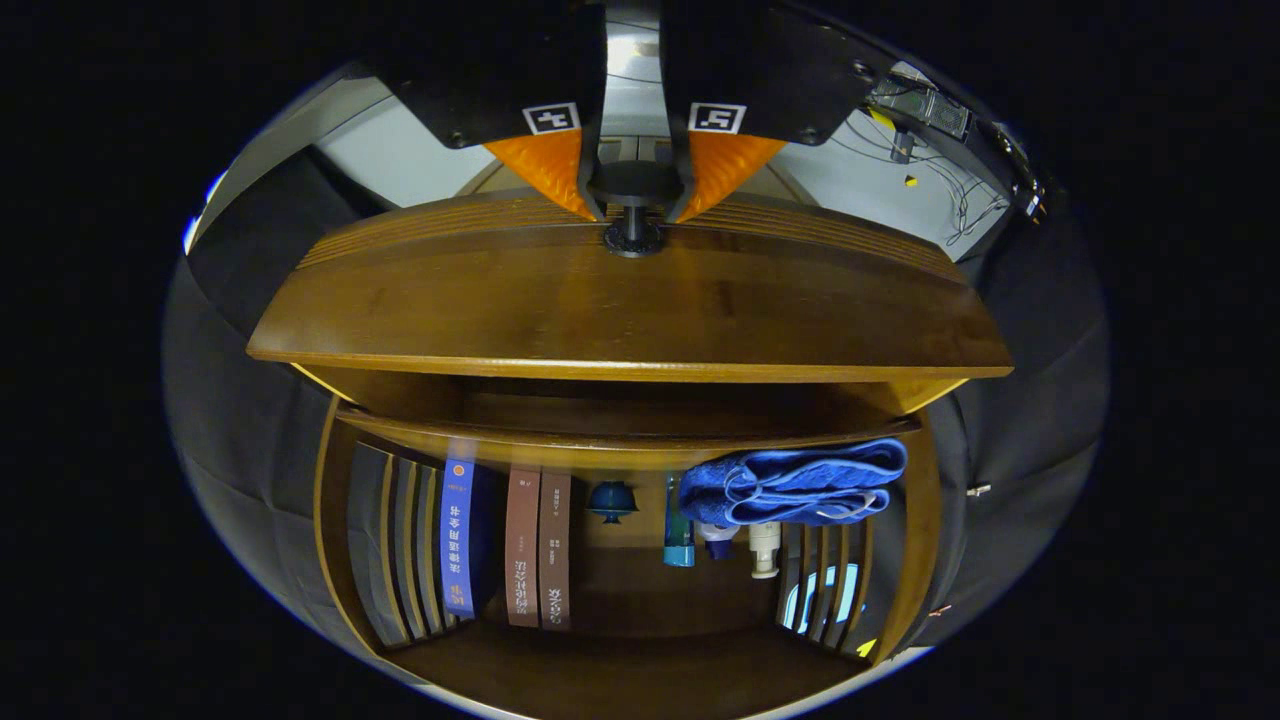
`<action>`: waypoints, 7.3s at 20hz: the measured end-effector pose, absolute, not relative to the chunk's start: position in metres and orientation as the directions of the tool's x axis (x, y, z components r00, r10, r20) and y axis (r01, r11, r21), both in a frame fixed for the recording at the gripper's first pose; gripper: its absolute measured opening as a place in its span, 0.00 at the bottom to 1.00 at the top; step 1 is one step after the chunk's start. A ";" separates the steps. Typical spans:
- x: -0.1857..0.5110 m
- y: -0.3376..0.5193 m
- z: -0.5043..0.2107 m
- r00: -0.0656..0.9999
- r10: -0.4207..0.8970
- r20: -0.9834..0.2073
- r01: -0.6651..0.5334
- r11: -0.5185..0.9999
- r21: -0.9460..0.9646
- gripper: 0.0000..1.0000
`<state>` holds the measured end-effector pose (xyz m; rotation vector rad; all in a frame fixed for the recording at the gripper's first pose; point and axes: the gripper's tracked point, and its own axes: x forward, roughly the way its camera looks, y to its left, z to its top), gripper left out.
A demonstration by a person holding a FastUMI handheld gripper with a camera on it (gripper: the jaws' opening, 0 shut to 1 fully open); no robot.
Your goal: Pull open the drawer, take out the items inside it, and place them on the countertop above the cabinet.
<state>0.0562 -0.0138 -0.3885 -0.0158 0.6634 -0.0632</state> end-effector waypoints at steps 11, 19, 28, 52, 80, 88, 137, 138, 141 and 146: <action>-0.021 -0.009 -0.377 0.760 -0.063 -0.647 0.059 0.998 -0.027 0.25; -0.038 -0.010 -0.387 0.738 -0.060 -0.672 0.055 0.998 -0.028 0.25; -0.050 -0.005 -0.334 0.773 -0.061 -0.632 0.057 0.998 -0.026 0.97; 0.129 -0.007 -0.374 0.369 -0.035 -0.929 0.057 0.998 -0.015 1.00; 0.099 -0.015 -0.405 0.280 -0.005 -0.960 0.058 0.998 0.011 0.36; 0.097 -0.023 -0.307 0.484 0.040 -0.874 0.091 0.991 0.095 0.36; 0.171 -0.018 -0.165 0.871 -0.007 -0.491 0.047 0.997 0.068 1.00; 0.153 -0.016 -0.155 0.895 -0.012 -0.446 0.041 0.998 0.054 1.00; 0.093 -0.007 -0.142 0.941 -0.004 -0.339 0.022 0.999 0.050 1.00; 0.014 -0.002 -0.180 0.958 -0.005 -0.287 0.026 0.997 0.071 1.00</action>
